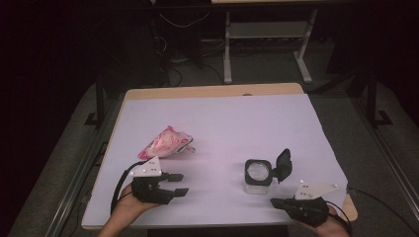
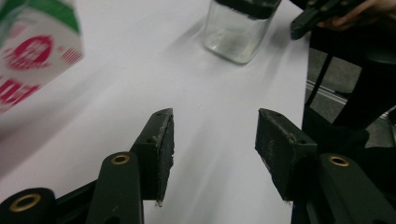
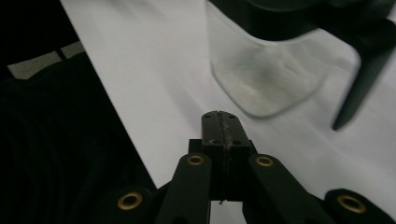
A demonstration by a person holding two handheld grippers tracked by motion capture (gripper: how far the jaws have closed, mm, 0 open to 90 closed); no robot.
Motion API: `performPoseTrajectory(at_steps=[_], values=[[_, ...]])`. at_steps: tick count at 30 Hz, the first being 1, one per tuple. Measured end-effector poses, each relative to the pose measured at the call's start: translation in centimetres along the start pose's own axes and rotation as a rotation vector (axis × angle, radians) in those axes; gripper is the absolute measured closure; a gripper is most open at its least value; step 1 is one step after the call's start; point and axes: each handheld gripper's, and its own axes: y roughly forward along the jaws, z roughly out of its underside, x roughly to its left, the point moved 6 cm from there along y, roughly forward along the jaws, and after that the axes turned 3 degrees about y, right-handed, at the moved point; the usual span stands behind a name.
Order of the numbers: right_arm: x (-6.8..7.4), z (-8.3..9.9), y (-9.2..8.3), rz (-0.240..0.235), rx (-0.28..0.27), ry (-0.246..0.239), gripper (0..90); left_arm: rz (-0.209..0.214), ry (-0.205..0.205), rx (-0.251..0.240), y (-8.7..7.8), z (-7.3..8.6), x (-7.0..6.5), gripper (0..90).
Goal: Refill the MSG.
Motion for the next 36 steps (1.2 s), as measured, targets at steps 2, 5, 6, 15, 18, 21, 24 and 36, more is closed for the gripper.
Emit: performPoseTrajectory(at_steps=[2, 5, 6, 15, 18, 21, 24, 36], values=[[0.5, -0.2, 0.3, -0.012, 0.001, -0.007, 89.8, -0.016, -0.017, -0.008, -0.7, 0.5, 0.3, 46.5], [1.3, -0.6, 0.9, -0.03, 0.011, -0.013, 89.9, -0.022, -0.04, -0.024, -1.5, 0.8, 0.6, 46.6], [1.5, -0.8, 1.1, -0.034, 0.009, -0.02, 89.9, -0.022, -0.04, -0.024, -1.5, 0.8, 0.6, 46.6], [4.1, -2.1, 3.5, -0.098, 0.031, -0.072, 89.9, -0.086, -0.07, -0.056, -3.9, 1.6, 2.0, 46.8], [4.8, -2.7, 4.6, -0.117, 0.042, -0.091, 89.9, -0.098, -0.075, -0.064, -4.6, 1.3, 2.4, 49.3], [5.2, -3.4, 5.5, -0.132, 0.046, -0.103, 89.9, -0.123, -0.068, -0.078, -5.2, 0.8, 2.9, 49.1], [5.5, -4.2, 6.4, -0.136, 0.043, -0.109, 89.9, -0.143, -0.058, -0.093, -5.4, 0.1, 3.6, 48.2], [6.2, -6.6, 9.5, -0.151, 0.044, -0.129, 89.9, -0.164, -0.007, -0.098, -3.4, -3.0, 6.1, 38.6]])
